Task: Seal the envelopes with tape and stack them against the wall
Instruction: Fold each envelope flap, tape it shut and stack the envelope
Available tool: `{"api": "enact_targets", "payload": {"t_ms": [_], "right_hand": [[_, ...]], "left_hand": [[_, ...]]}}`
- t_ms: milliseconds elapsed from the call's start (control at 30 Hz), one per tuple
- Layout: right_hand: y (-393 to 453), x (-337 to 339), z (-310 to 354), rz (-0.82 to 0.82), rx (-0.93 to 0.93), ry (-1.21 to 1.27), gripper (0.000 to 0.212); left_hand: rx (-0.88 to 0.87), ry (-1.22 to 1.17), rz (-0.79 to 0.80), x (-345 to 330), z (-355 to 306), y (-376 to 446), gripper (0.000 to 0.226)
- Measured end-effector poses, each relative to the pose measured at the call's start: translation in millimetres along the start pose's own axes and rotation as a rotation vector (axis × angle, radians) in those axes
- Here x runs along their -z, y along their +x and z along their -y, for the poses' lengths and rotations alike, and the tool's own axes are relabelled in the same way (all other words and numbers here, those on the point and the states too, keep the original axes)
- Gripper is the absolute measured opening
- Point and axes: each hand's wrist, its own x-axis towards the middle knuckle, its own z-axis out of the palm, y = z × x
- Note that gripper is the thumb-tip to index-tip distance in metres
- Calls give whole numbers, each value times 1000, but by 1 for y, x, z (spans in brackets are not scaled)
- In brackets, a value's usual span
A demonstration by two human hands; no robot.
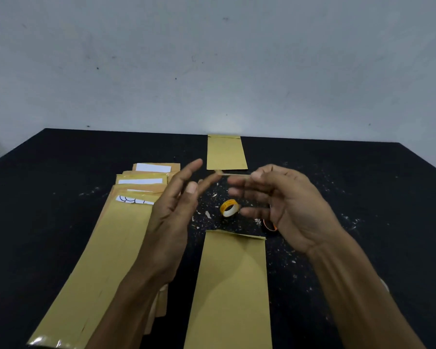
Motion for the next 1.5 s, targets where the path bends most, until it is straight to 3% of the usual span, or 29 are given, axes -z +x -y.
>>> {"api": "enact_targets", "payload": {"t_ms": [233,400,533,633,700,767,867,1000,1100,1267,1500], "right_hand": [[-4,4,-9,51,88,-64,22],[-2,3,-21,104,164,-110,6],[-3,7,-21,136,206,-19,9],[-3,12,-18,168,214,-33,18],[-3,14,-18,191,207,-57,20],[-3,14,-20,202,193,-61,19],[-3,14,-20,201,181,-36,18],[-6,17,-18,183,137,-54,11],[-9,21,-16,103,-1,-226,23],[-7,28,-22,-68,-155,-435,23],[-1,31,-46,-154,-292,-517,17]], "left_hand": [[-407,607,-182,-1,-6,2,21],[-487,792,-272,-2,-9,5,22],[-391,839,-326,3,-13,9,27],[11,443,-265,5,-20,11,32],[308,173,-118,4,-27,13,37],[433,42,36,4,-30,14,40],[411,-11,126,3,-30,12,36],[340,51,78,5,-24,10,26],[293,214,12,4,-16,11,12],[267,353,-29,-3,-2,12,15],[307,509,-36,-7,27,10,22]]}}
